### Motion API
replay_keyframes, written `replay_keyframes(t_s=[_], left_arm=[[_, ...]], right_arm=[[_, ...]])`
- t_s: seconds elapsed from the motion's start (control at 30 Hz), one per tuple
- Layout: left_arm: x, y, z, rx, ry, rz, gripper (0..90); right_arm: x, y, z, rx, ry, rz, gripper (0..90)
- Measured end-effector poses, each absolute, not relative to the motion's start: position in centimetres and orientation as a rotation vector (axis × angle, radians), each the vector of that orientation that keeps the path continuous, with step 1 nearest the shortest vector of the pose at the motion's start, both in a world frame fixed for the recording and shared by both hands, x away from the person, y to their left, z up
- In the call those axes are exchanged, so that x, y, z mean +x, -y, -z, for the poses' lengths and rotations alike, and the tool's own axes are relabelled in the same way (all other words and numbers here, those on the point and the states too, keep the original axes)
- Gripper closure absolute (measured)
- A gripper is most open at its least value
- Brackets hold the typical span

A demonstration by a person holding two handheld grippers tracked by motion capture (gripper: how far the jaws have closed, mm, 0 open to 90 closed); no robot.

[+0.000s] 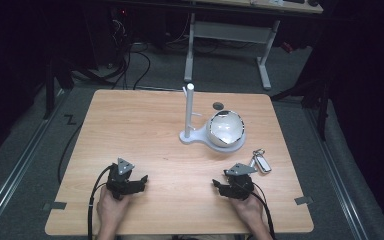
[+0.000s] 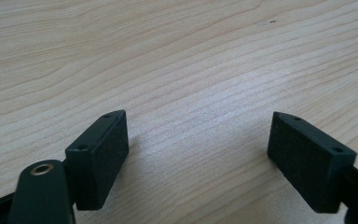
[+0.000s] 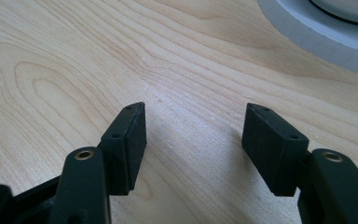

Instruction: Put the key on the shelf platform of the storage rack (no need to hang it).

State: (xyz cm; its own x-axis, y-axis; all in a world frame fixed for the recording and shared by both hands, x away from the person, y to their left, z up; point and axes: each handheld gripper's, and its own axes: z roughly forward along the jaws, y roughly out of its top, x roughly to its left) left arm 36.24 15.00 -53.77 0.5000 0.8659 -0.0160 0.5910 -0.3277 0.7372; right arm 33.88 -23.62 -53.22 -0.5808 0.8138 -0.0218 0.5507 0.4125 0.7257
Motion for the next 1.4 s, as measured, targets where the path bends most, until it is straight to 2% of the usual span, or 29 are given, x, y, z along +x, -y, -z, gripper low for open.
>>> replay_keyframes(t_s=[0.47,0.57,0.83,0.97,1.4], left_arm=[[36.3,-15.0,53.8,2.046,-1.192,-0.504,21.0],[36.3,-15.0,53.8,2.045,-1.193,-0.505,21.0],[36.3,-15.0,53.8,2.044,-1.193,-0.504,21.1],[36.3,-15.0,53.8,2.044,-1.193,-0.504,21.1],[36.3,-15.0,53.8,2.044,-1.193,-0.504,21.1]], right_arm=[[33.8,23.6,53.2,1.184,-2.291,-0.976,41.3],[33.7,23.6,53.2,1.197,-2.282,-0.969,44.3],[33.5,23.9,53.1,1.235,-2.271,-0.971,45.6],[33.2,24.4,52.8,1.256,-2.248,-0.983,49.7],[32.6,25.7,52.0,1.281,-2.221,-1.012,50.9]])
